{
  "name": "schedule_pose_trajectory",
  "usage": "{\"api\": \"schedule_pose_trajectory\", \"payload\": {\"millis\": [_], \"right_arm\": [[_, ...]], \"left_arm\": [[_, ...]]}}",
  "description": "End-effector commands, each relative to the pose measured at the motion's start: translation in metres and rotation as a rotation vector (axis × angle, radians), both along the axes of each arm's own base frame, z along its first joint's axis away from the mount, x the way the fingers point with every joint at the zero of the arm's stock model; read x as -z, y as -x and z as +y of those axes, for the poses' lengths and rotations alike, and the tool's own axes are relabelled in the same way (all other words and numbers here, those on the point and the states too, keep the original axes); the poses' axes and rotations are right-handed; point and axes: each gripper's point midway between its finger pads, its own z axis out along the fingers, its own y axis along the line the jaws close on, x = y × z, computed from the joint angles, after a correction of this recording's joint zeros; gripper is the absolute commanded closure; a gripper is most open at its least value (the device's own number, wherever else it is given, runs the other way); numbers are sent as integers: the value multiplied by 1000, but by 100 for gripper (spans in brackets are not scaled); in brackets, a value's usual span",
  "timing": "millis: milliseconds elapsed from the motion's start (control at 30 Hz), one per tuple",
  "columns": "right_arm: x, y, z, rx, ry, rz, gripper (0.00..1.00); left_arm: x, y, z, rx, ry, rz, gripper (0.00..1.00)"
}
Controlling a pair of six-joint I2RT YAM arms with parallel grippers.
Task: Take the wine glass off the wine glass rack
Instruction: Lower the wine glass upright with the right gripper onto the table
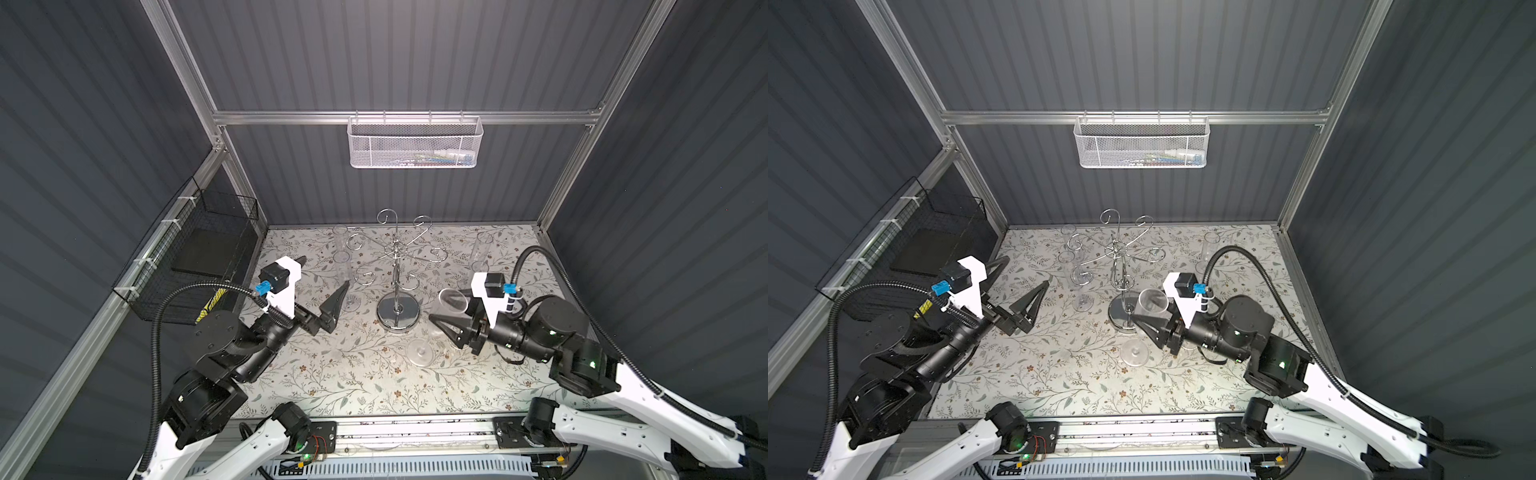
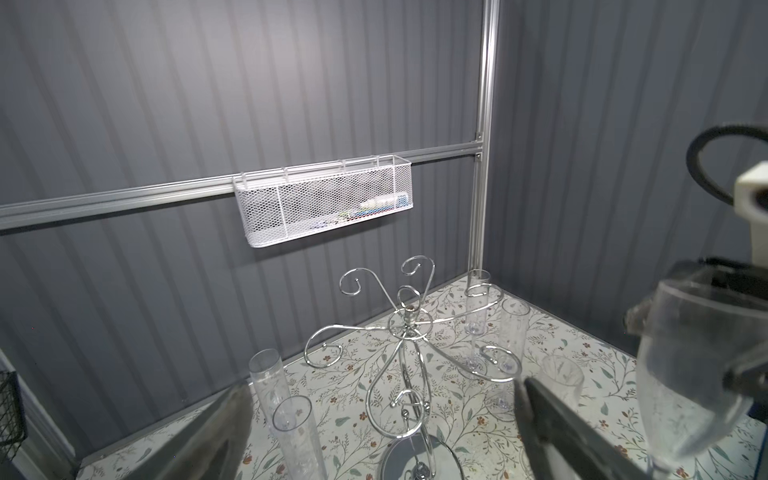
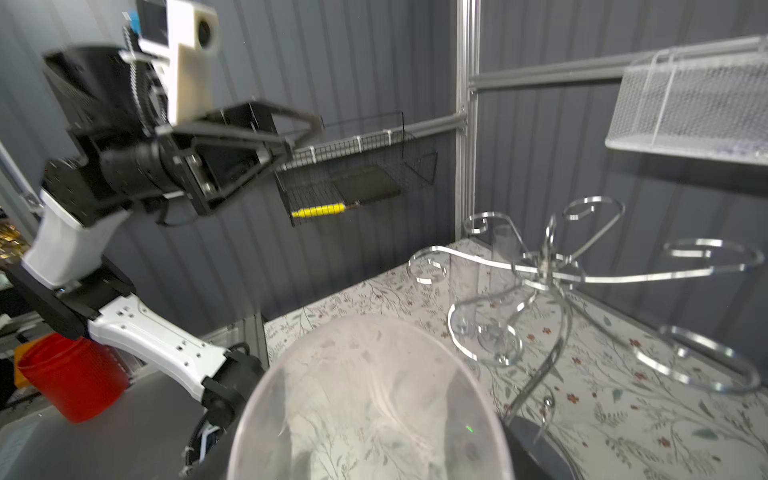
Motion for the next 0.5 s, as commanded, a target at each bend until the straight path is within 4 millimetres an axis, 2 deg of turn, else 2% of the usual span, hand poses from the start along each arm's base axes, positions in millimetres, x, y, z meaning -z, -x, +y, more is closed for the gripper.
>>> {"api": "schedule_pose_trajectory", "payload": {"millis": [0, 267, 467], "right_arm": [[30, -13, -3, 86, 37, -39, 62], [92, -28, 2, 173, 111, -101, 63], [115, -39, 6, 215, 126, -142, 62]], "left_arm": [[7, -9, 13, -90, 46, 26, 0], [34, -22, 29, -214, 76, 46, 0], [47, -31, 29, -255, 72, 56, 0]]}}
